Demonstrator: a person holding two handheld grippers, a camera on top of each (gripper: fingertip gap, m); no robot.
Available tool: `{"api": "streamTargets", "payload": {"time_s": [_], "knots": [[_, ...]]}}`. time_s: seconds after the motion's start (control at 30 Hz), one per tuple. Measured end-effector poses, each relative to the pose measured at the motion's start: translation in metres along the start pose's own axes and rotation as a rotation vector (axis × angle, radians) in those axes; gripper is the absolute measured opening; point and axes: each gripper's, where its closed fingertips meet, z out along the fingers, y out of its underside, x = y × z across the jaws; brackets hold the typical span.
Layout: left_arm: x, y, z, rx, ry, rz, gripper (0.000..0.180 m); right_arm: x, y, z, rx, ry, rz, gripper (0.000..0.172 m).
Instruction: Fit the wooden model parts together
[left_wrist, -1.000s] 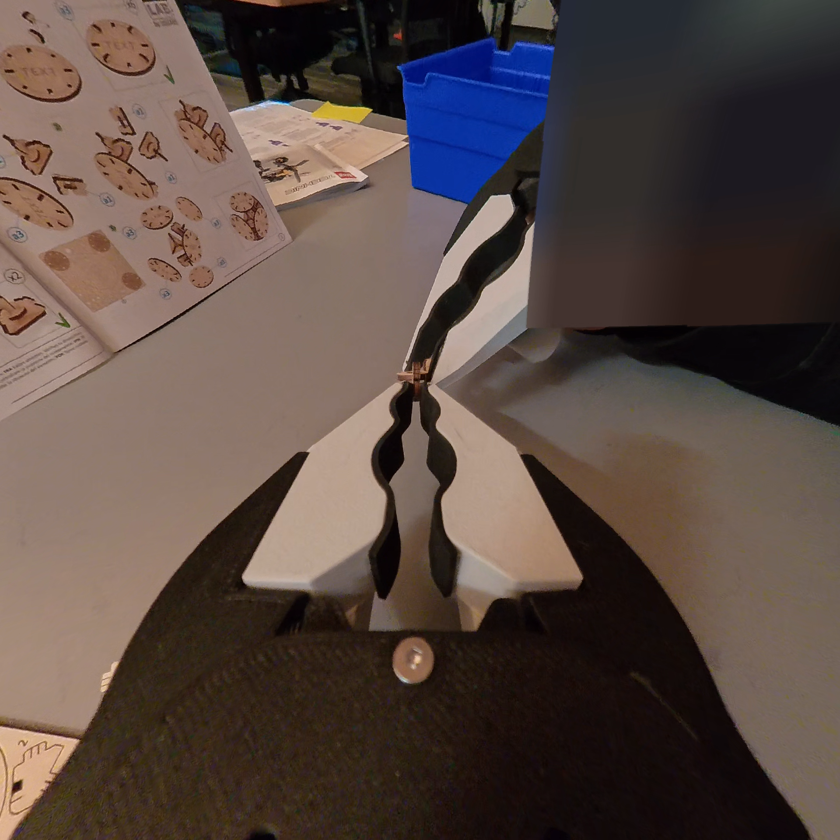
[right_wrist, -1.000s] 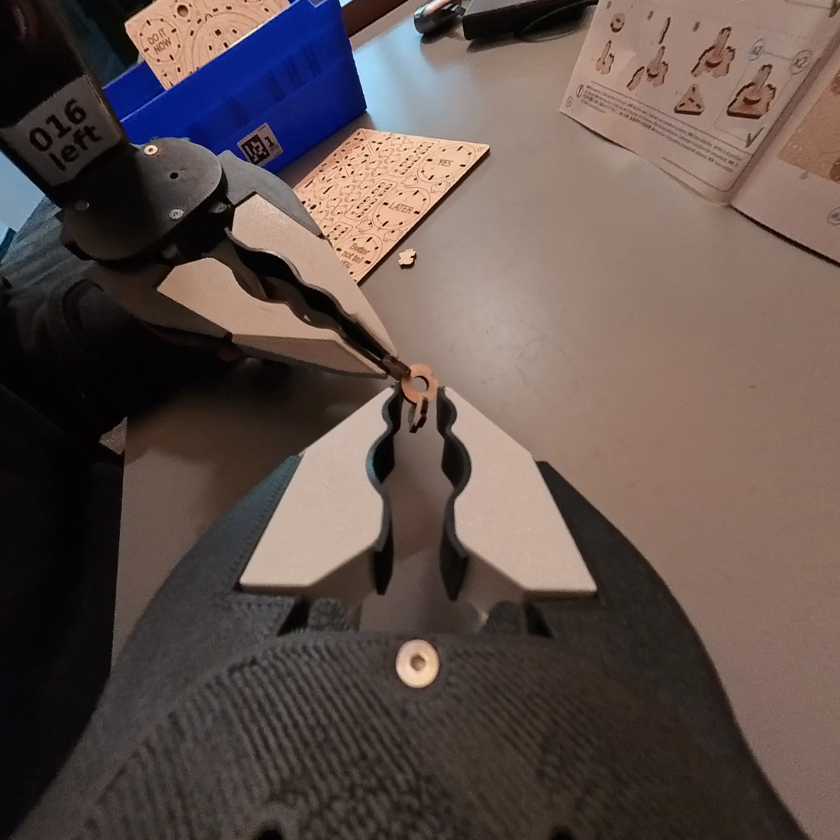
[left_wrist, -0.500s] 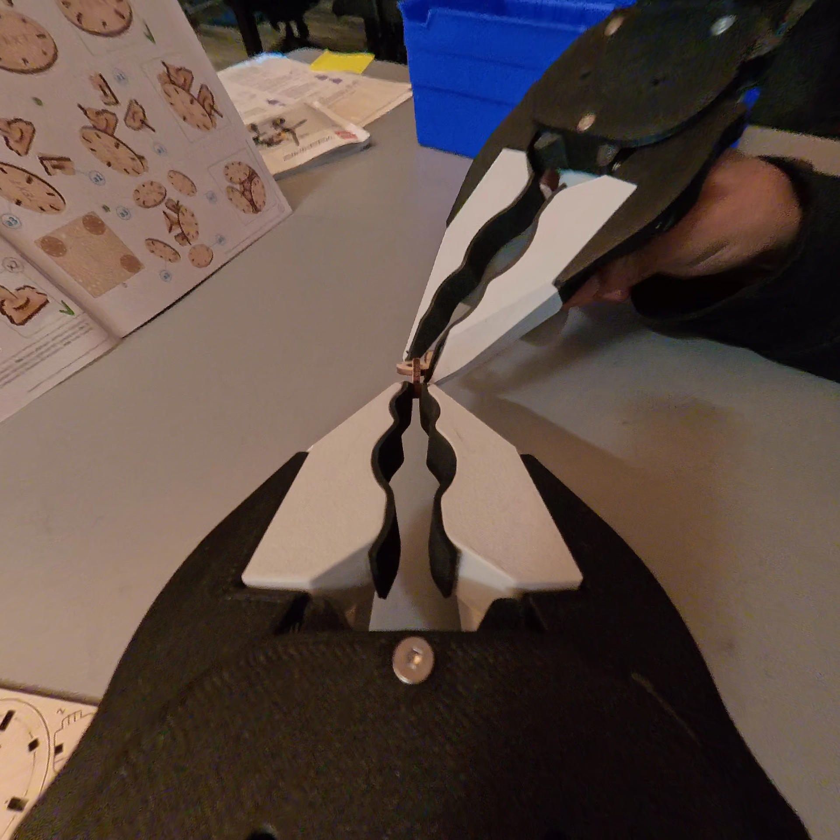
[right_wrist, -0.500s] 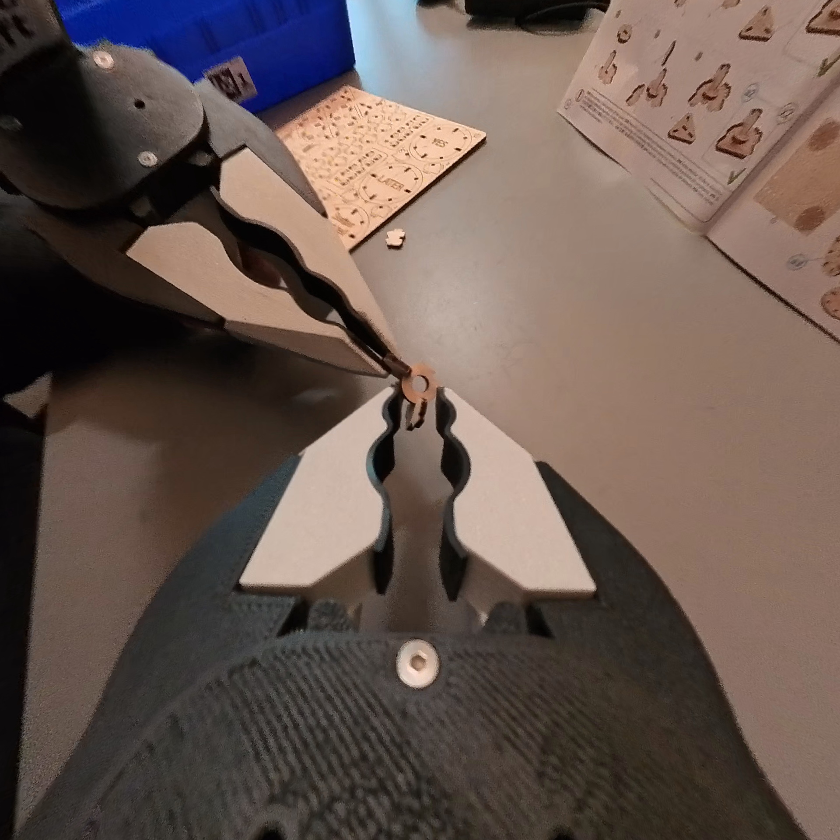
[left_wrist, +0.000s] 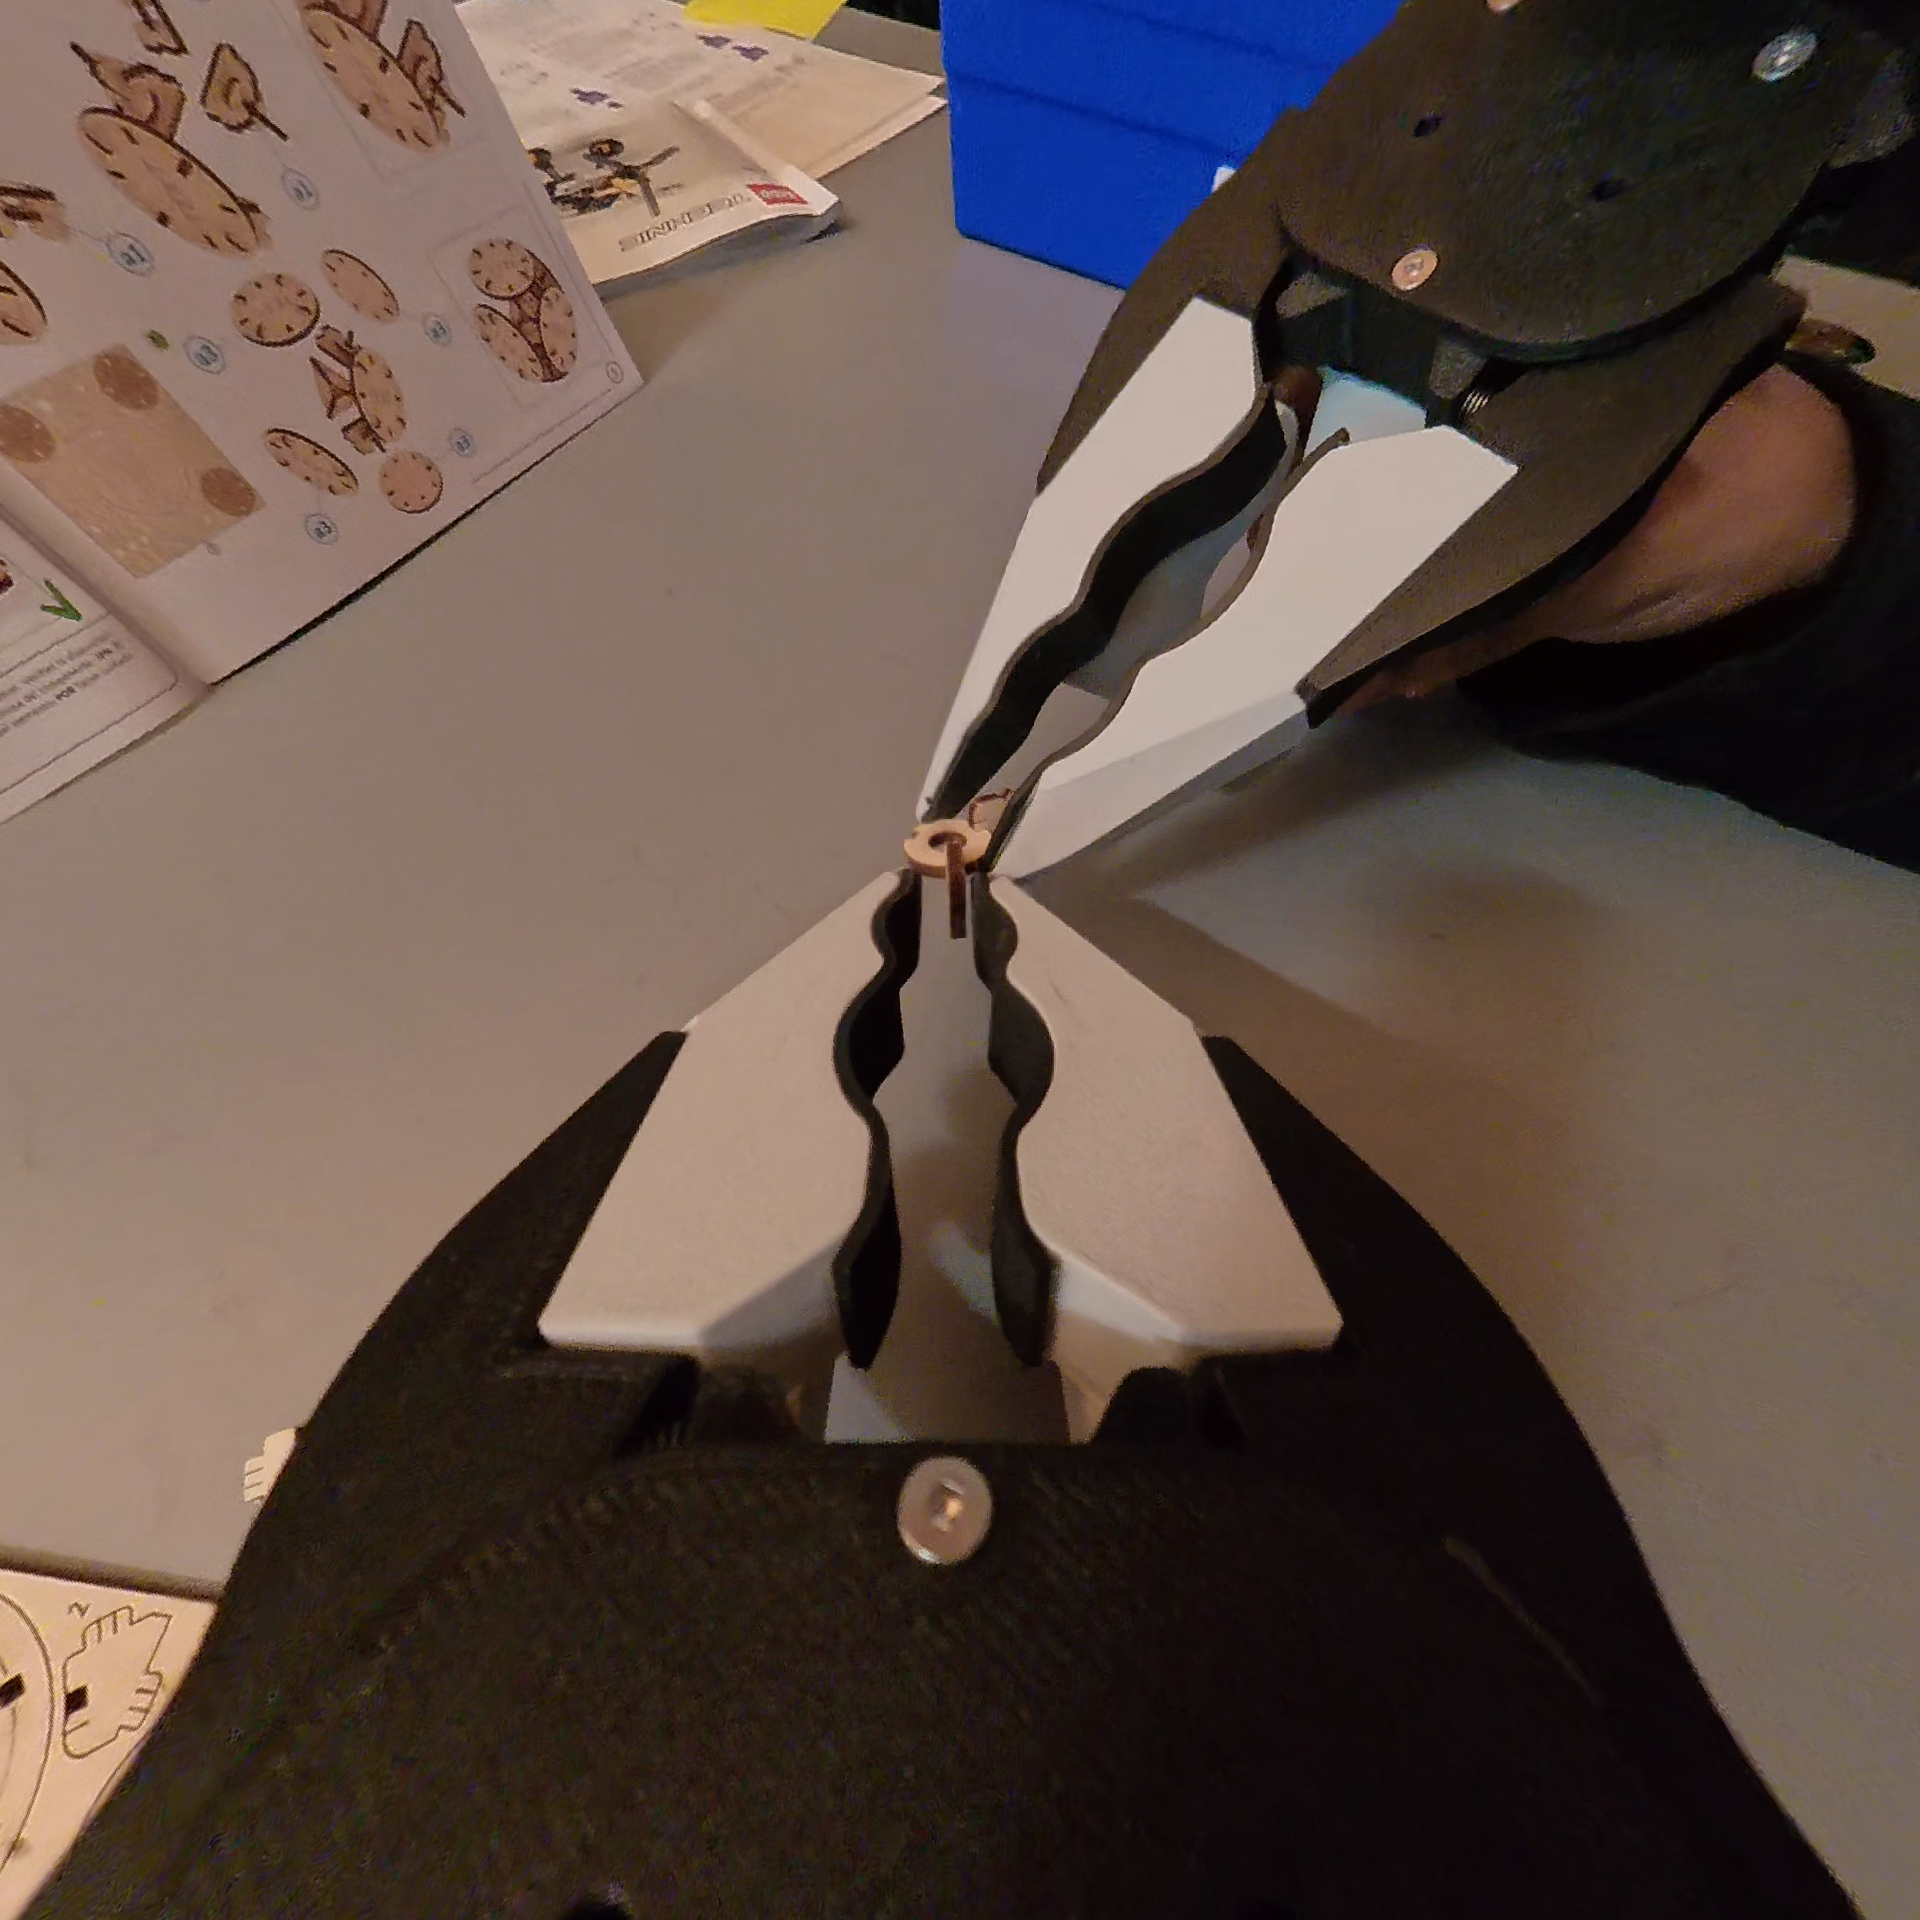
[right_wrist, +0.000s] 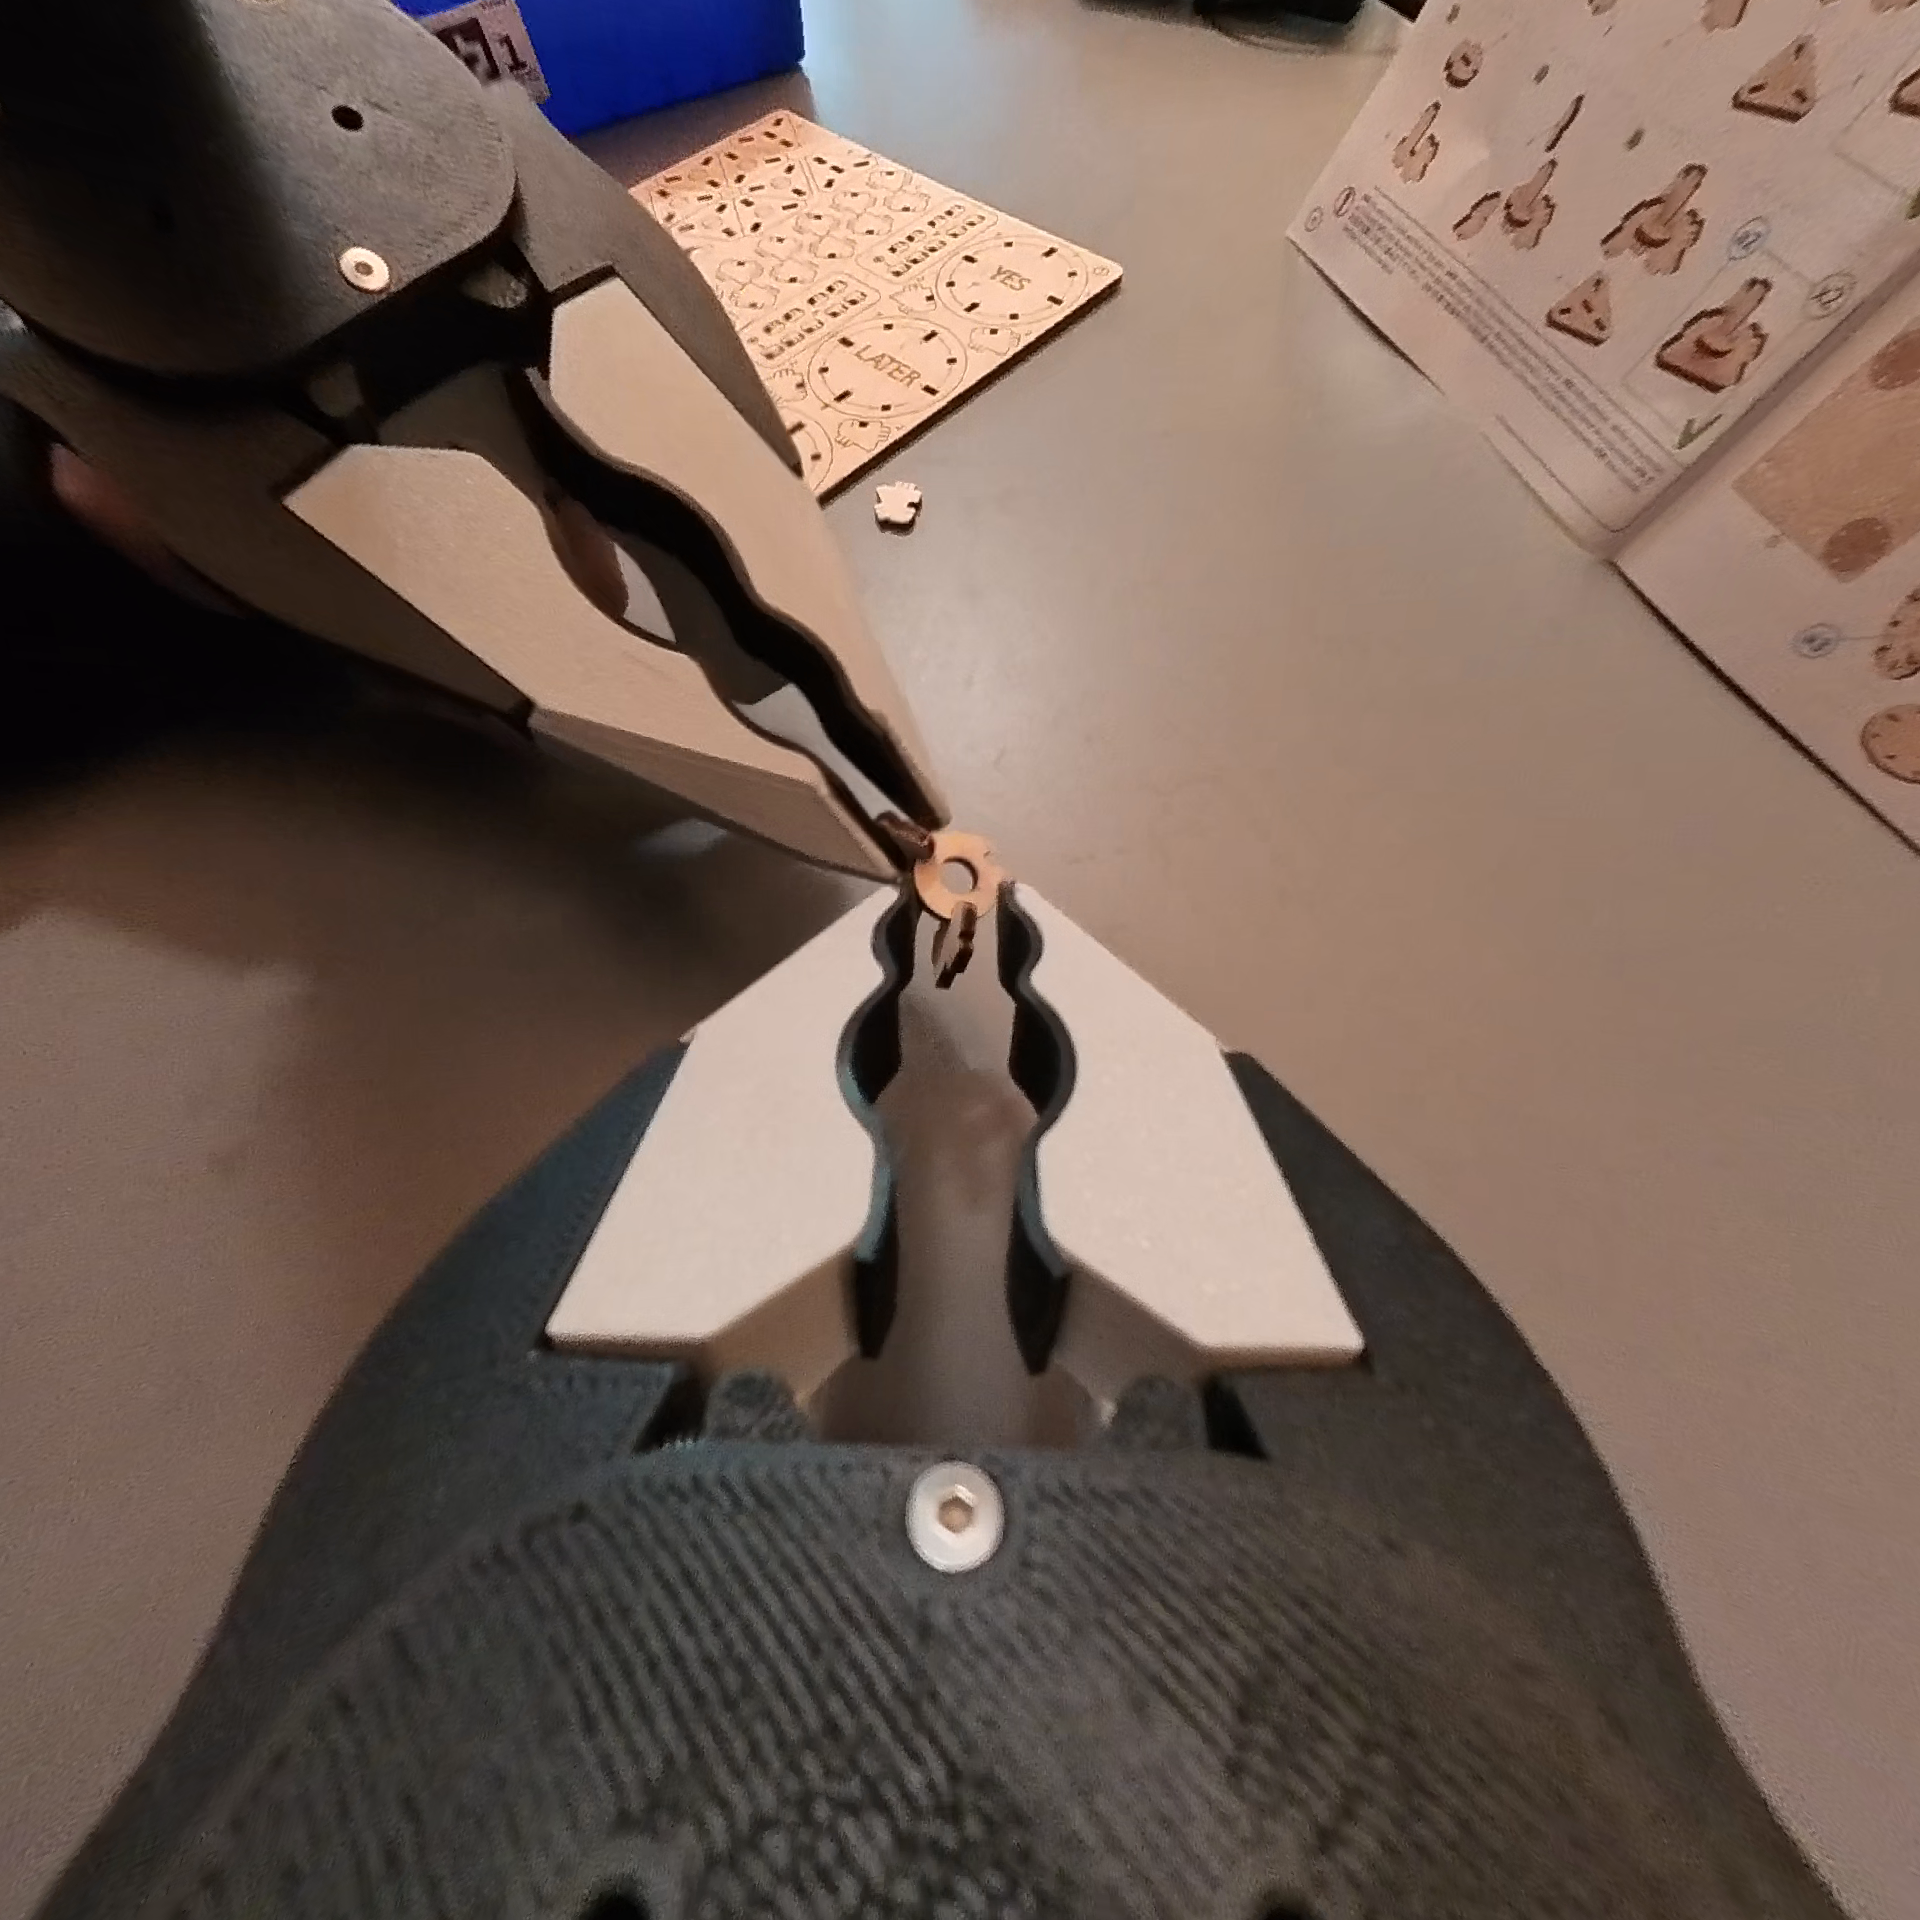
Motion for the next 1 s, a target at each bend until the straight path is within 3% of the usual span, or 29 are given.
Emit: {"api": "streamTargets", "payload": {"time_s": [0.5, 0.67, 0.8, 1.0], "knots": [[0.000, 0.007, 0.002, -0.045, 0.017, -0.011, 0.000, -0.001, 0.006, 0.005, -0.018, -0.005, -0.026, 0.014], [-0.003, 0.011, -0.002, -0.058, 0.056, -0.062, 0.000, -0.006, 0.005, 0.006, 0.005, -0.068, -0.014, 0.034], [0.001, 0.002, -0.013, 0.025, 0.183, -0.121, 0.001, -0.015, -0.005, -0.001, 0.090, -0.184, 0.005, 0.048], [0.003, -0.021, -0.036, 0.184, 0.315, -0.194, 0.000, -0.023, -0.026, -0.023, 0.267, -0.334, 0.059, 0.044]]}}
